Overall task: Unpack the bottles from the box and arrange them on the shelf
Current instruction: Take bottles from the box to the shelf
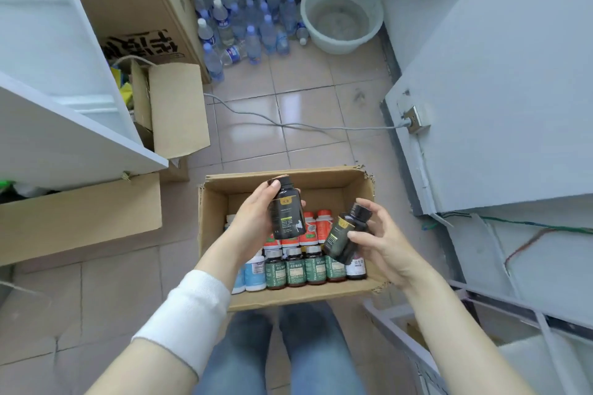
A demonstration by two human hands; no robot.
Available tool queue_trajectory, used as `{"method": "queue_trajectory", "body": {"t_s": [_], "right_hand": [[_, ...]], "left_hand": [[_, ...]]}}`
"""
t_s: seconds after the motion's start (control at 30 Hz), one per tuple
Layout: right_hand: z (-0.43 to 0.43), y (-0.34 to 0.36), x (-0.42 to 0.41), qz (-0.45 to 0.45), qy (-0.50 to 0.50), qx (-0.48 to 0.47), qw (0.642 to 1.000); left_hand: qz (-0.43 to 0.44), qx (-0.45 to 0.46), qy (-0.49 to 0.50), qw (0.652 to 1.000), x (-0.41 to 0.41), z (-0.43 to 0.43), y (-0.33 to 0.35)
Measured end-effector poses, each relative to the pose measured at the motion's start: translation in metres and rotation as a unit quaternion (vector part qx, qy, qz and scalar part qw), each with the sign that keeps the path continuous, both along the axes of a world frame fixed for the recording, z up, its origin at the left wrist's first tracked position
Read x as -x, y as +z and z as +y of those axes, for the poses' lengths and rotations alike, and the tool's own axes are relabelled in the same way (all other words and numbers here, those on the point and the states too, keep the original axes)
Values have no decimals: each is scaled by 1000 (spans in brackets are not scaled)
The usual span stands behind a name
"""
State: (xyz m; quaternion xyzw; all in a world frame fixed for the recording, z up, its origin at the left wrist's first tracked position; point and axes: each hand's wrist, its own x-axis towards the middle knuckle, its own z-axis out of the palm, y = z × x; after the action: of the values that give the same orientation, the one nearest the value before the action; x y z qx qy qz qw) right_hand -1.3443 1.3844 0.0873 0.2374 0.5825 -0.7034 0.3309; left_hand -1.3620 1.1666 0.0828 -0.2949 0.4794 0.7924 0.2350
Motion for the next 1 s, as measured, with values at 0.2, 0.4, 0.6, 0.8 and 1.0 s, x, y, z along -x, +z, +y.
{"method": "queue_trajectory", "body": {"t_s": [0.2,0.4,0.6,0.8,1.0], "right_hand": [[-33,91,-87,62,-249,207,944],[-70,171,-184,154,-364,221,892],[-51,251,-270,246,-389,182,869],[10,312,-390,315,-426,47,847],[88,371,-554,383,-462,-49,798]], "left_hand": [[60,-46,-88,993,-37,2,94],[155,-70,-230,958,-86,21,189],[266,-74,-347,896,-151,69,279],[363,-100,-437,817,-257,143,367],[415,-130,-482,761,-402,237,436]]}}
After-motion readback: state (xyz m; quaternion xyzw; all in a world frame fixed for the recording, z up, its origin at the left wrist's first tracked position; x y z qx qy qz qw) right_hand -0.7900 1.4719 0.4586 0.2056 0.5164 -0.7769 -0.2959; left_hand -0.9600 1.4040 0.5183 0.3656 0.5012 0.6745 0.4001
